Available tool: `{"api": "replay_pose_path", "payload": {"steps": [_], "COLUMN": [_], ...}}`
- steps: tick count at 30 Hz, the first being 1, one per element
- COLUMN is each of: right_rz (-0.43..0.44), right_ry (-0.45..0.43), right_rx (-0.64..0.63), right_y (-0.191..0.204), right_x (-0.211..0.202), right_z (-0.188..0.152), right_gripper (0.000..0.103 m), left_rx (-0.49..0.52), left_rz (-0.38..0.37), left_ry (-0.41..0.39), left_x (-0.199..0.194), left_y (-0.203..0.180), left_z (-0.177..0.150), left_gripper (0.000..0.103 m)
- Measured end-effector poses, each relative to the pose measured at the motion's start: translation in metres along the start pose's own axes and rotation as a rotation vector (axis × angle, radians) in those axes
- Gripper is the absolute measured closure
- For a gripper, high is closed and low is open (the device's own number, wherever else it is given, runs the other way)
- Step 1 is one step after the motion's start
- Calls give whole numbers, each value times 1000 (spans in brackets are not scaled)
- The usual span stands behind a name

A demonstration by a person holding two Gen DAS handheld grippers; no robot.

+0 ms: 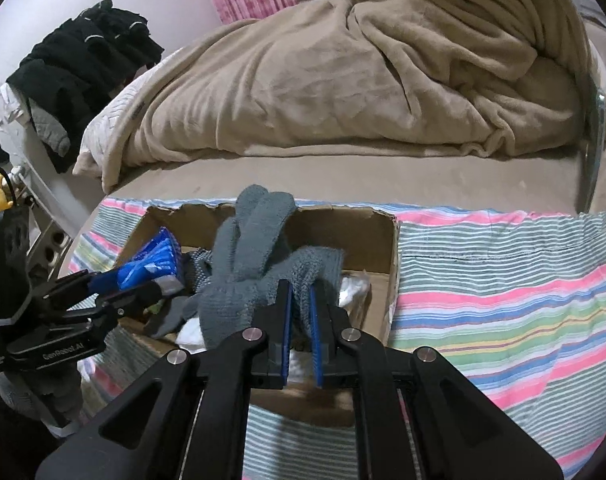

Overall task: Organize objects
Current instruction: 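Carry blue packet and gray gloves into the box and open both tools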

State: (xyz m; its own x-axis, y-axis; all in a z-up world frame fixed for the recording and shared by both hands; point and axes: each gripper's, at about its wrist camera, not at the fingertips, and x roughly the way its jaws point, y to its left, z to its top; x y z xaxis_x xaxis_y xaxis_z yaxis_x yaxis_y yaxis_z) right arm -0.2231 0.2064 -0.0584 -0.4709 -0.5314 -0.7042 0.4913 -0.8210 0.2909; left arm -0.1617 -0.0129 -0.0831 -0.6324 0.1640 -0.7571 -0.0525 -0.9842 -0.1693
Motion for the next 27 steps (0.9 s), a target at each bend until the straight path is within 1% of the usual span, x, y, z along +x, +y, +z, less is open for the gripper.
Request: {"api": "replay_pose_path", "payload": {"steps": [5, 8, 10, 11, 12, 14, 15, 16, 19, 22, 26, 27], "right_rz": [-19, -25, -22, -25, -29, -32, -35, -38, -28, -30, -22, -21], "right_ry": [-6, -12, -13, -14, -18, -26, -29, -31, -29, -40, -47, -47], "right_rx": [-13, -13, -12, -11, -10, -8, -8, -9, -7, -21, -29, -32], "right_y": [1, 1, 2, 2, 3, 4, 5, 6, 9, 16, 24, 26], "right_x": [3, 1, -1, -3, -5, -10, -13, -15, -22, -31, -41, -44], "right_z": [-2, -1, -1, -1, -2, -3, -4, -5, -8, -11, -16, -18], "right_gripper": [91, 86, 78, 76, 72, 64, 58, 52, 42, 35, 33, 31], "left_rx": [13, 9, 5, 2, -2, -8, -6, -3, -6, -13, -21, -24], "left_rz": [10, 1, 2, 0, -5, -8, -4, 0, 8, 11, 12, 11], "left_ry": [16, 22, 23, 21, 19, 14, 9, 5, -8, -18, -32, -36], "left_x": [5, 3, 0, -1, -4, -9, -13, -15, -25, -36, -51, -55], "left_y": [-2, -4, -5, -4, -4, -5, -6, -6, -7, -6, -5, -5], "left_z": [-3, -5, -6, -6, -7, -7, -8, -8, -11, -13, -18, -19], "left_gripper": [49, 45, 42, 41, 37, 34, 32, 30, 30, 30, 30, 30]}}
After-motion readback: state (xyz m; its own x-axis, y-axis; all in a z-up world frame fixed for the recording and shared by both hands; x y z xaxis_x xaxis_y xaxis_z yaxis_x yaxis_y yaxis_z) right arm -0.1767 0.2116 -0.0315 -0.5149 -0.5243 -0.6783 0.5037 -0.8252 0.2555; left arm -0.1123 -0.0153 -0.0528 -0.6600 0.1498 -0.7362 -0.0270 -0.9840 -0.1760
